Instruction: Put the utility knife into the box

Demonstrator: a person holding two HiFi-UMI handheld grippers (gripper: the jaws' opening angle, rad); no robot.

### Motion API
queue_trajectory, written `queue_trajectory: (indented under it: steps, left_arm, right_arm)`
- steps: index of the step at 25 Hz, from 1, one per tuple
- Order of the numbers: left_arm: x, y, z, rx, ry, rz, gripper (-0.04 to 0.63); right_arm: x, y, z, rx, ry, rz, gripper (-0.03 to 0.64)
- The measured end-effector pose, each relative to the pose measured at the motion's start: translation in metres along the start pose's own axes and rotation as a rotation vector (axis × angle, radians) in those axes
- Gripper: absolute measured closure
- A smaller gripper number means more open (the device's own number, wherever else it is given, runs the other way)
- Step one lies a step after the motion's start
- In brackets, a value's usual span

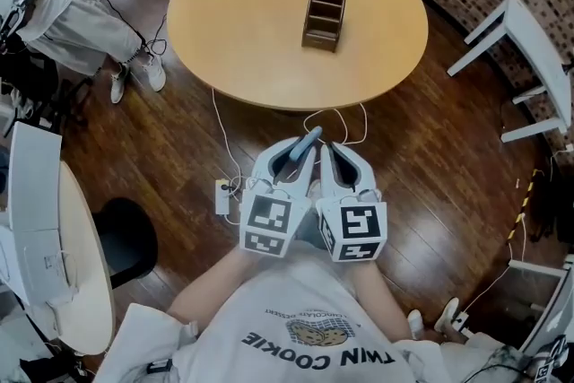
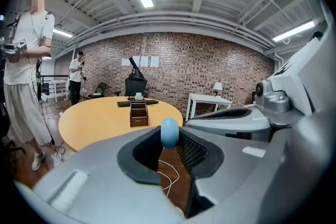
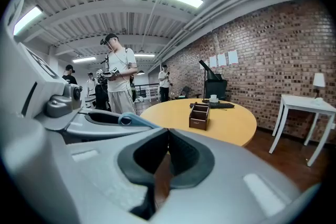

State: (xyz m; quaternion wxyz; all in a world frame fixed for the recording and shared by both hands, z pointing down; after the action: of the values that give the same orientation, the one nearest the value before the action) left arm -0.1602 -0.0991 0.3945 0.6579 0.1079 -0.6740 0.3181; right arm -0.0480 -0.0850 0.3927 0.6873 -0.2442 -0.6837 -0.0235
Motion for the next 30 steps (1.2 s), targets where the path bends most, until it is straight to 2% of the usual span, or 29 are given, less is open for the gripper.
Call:
queue_trajectory:
  steps: [17,23,30]
  left_arm:
    - [-0.036,-0.151,0.022,-0.089,-0.031,0.036,0.518]
    - [-0.056,-0.177,0.031,-0.115,-0.106,0.042,0.518]
    - [-0.061,-0.201,0.044,-0.124,-0.172,0.069,0.518]
  right_arm:
    - [-0.029,-0.11,-0.116,-0.129,0.025,0.028,0.615]
    - [-0.044,-0.132,-0.135,-0.159,0.021,0.001,0.615]
    - [-0.046,-0.154,-0.146,-0.172,-0.007,0.001,0.615]
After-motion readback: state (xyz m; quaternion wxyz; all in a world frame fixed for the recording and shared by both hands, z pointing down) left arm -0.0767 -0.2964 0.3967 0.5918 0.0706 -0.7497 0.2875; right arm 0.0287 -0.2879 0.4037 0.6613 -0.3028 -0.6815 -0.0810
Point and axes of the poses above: the fingertips, and each gripper's own axes: y backward along the fingers, z to its left, x out of its underside, the point moved 8 cm from there along y, backward along the fingers, and after that the axes turned 3 degrees about -z, right-handed, at the moved point
